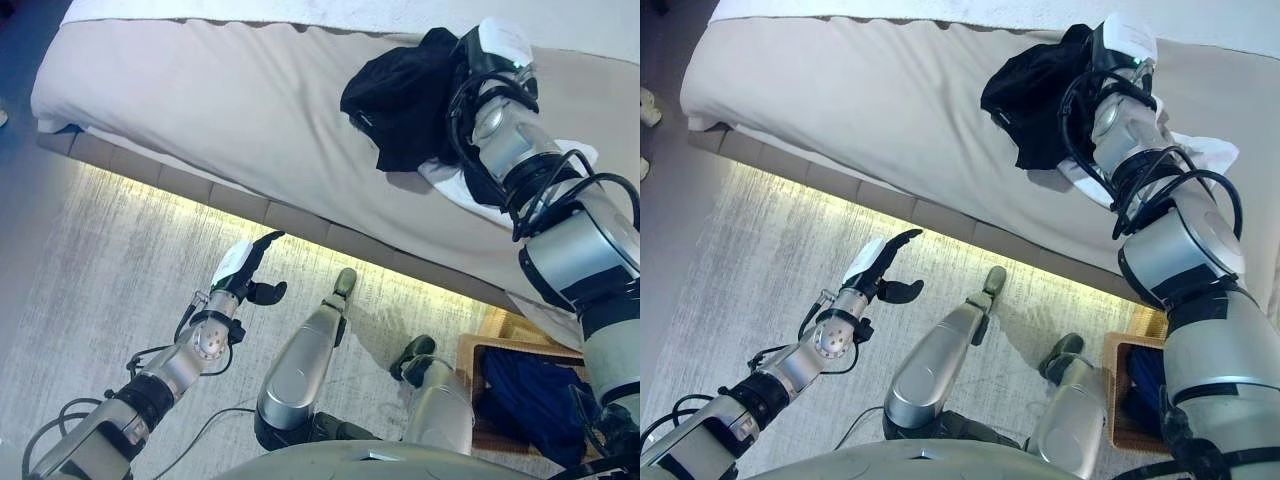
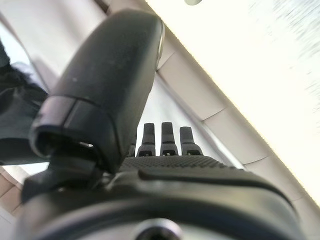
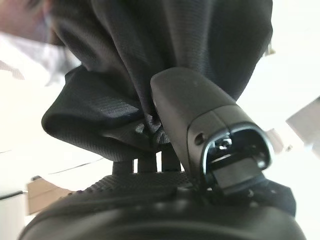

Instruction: Pick up the clothes from the bed and place them into the basket

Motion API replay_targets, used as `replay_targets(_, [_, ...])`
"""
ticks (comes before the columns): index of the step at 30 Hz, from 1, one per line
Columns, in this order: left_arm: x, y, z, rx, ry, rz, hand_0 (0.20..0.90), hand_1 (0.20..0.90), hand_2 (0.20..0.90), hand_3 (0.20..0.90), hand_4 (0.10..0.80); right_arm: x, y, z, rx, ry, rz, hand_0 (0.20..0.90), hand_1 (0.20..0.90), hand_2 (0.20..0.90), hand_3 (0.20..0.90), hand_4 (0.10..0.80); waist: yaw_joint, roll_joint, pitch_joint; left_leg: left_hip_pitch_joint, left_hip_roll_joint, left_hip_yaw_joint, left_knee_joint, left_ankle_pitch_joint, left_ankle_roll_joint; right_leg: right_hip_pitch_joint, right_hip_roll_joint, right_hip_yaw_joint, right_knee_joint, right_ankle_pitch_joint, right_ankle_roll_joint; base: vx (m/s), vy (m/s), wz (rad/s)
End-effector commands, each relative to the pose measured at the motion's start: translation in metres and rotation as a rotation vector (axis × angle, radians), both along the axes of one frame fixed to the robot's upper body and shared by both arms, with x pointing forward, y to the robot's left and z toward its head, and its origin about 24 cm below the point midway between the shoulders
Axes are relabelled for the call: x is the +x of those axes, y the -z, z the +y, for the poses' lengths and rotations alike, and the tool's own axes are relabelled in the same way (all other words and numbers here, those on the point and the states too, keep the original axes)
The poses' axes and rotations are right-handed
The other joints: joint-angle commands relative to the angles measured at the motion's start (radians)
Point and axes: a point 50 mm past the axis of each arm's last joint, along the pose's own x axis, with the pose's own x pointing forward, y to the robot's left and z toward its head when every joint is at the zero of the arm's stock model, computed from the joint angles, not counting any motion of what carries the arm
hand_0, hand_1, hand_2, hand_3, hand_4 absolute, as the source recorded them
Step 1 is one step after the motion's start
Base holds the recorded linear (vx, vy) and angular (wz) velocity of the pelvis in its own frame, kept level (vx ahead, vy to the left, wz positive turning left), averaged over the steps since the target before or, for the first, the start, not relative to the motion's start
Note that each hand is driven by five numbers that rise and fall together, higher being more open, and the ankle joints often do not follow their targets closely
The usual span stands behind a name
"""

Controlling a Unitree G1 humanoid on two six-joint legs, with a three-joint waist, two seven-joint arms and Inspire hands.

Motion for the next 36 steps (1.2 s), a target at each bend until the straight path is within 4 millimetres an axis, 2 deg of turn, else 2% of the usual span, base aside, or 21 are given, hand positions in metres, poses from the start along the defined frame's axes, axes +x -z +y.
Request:
replay_targets(1, [-0.001, 0.005, 0.014, 0.01, -0.073, 0.016, 0.9, 0.9, 0.9, 0.9, 0.8, -0.016, -0.067, -0.011, -0.009, -0.038, -0.272, 0.3, 0.3, 0.3, 0.2, 0.1, -0.036, -0.083, -0.177, 0.128, 0.022, 0.023, -0.063, -0.106, 0.014, 0.107, 0.049, -0.001, -0.195, 0.141, -0.006, 0.119, -0.059, -0.03])
replay_targets(7, [-0.009, 0.021, 0.024, 0.045, -0.113, 0.103, 0.9, 0.9, 0.9, 0.9, 0.8, -0.025, -0.08, -0.025, 0.103, -0.039, -0.355, 0.3, 0.3, 0.3, 0.2, 0.1, -0.074, -0.115, -0.281, 0.226, 0.043, 0.045, -0.167, -0.082, 0.002, 0.187, 0.069, 0.01, -0.293, 0.181, 0.013, 0.068, -0.044, -0.05])
replay_targets(13, [-0.015, 0.029, 0.031, 0.088, -0.107, 0.154, 0.9, 0.9, 0.9, 0.9, 0.8, -0.038, -0.096, -0.044, 0.116, -0.015, -0.421, 0.3, 0.3, 0.3, 0.2, 0.1, -0.112, -0.144, -0.381, 0.295, 0.057, 0.071, -0.25, -0.067, -0.01, 0.239, 0.09, 0.02, -0.373, 0.211, 0.03, 0.076, -0.066, -0.08])
replay_targets(18, [-0.013, 0.027, 0.031, 0.083, -0.084, 0.125, 0.9, 0.9, 0.9, 0.9, 0.8, -0.052, -0.112, -0.053, 0.079, -0.006, -0.499, 0.3, 0.3, 0.3, 0.2, 0.1, -0.158, -0.166, -0.422, 0.307, 0.067, 0.1, -0.26, -0.076, -0.021, 0.259, 0.105, 0.038, -0.422, 0.229, 0.034, -0.002, -0.076, -0.11])
replay_targets(22, [-0.014, 0.034, 0.028, 0.055, -0.085, 0.113, 0.9, 0.9, 0.9, 0.9, 0.8, -0.059, -0.117, -0.062, 0.067, 0.003, -0.523, 0.3, 0.3, 0.3, 0.2, 0.1, -0.197, -0.179, -0.43, 0.317, 0.077, 0.131, -0.26, -0.09, -0.025, 0.258, 0.117, 0.065, -0.449, 0.24, 0.032, -0.062, -0.062, -0.21])
replay_targets(30, [-0.022, 0.056, 0.034, 0.025, -0.168, 0.159, 0.9, 0.9, 0.9, 0.9, 0.8, -0.072, -0.111, -0.083, 0.064, 0.018, -0.5, 0.3, 0.3, 0.3, 0.2, 0.1, -0.308, -0.207, -0.461, 0.365, 0.108, 0.22, -0.26, -0.115, -0.038, 0.261, 0.145, 0.162, -0.489, 0.254, 0.026, -0.002, -0.042, -0.41])
replay_targets(36, [-0.023, 0.058, 0.036, 0.002, -0.204, 0.138, 0.9, 0.9, 0.9, 0.9, 0.8, -0.08, -0.09, -0.108, 0.089, 0.059, -0.45, 0.3, 0.3, 0.3, 0.2, 0.1, -0.369, -0.209, -0.468, 0.392, 0.126, 0.26, -0.26, -0.126, -0.045, 0.255, 0.163, 0.231, -0.495, 0.255, 0.021, 0.012, -0.02, -0.41])
